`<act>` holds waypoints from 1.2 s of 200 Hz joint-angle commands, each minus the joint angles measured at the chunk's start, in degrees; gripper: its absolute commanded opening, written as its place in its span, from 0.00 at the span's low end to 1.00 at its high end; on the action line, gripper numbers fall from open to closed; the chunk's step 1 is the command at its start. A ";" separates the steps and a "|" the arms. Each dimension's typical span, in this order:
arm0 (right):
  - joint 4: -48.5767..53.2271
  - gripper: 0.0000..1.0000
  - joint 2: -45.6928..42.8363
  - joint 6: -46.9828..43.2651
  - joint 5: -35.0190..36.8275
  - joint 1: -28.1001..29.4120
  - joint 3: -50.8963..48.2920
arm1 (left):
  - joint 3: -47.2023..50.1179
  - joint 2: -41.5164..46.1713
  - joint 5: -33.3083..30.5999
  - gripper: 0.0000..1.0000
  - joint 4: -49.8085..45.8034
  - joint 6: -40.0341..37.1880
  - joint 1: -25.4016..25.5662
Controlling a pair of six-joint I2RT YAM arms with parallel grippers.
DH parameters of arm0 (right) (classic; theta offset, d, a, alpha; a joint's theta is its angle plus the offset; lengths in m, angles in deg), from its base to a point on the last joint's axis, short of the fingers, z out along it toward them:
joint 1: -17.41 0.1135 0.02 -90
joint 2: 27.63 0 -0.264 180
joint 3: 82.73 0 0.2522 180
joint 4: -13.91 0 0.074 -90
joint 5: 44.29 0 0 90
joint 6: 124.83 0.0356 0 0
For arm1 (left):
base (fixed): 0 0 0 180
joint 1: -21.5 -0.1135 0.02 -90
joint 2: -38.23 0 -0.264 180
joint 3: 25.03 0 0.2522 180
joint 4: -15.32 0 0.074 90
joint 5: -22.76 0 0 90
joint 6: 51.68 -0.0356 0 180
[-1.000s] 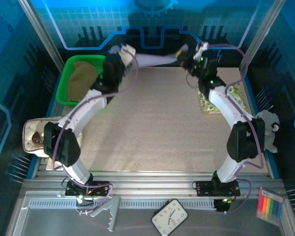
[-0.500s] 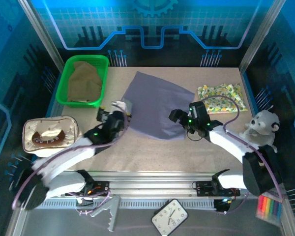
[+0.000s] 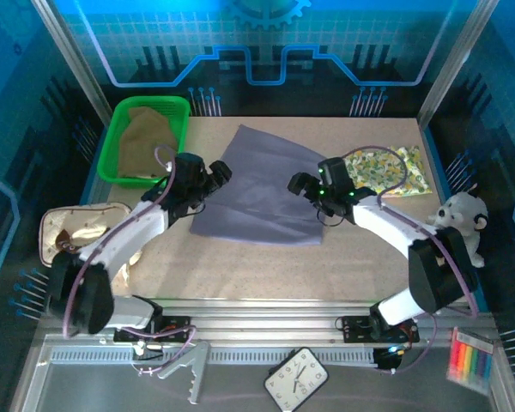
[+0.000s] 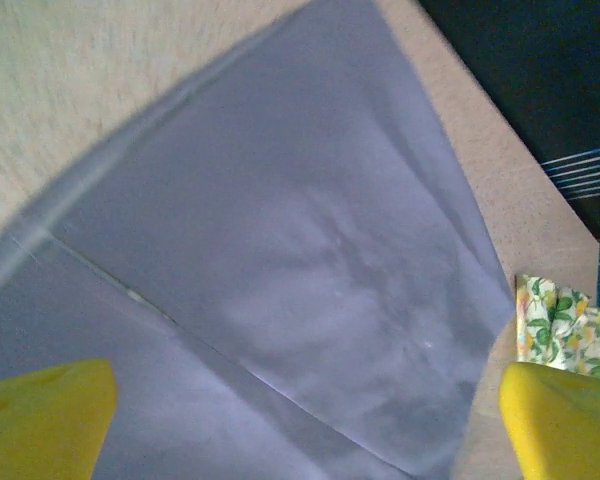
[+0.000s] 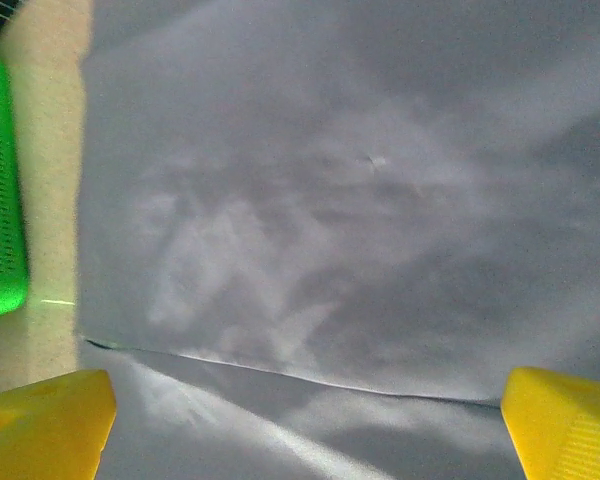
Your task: Fold and stack the skirts
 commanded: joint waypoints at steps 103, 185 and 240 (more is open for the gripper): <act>5.00 1.00 10.48 8.73 -2.51 0.00 0.08 | 11.39 -13.08 0.84 0.99 -0.65 21.15 -3.17; 5.20 1.00 3.34 2.86 -1.31 -0.37 0.07 | 10.88 1.78 -2.93 0.99 -14.75 18.18 -2.61; 8.18 1.00 -2.60 3.91 4.28 -0.96 -1.27 | 20.76 13.25 -1.59 0.75 -22.63 12.24 -6.33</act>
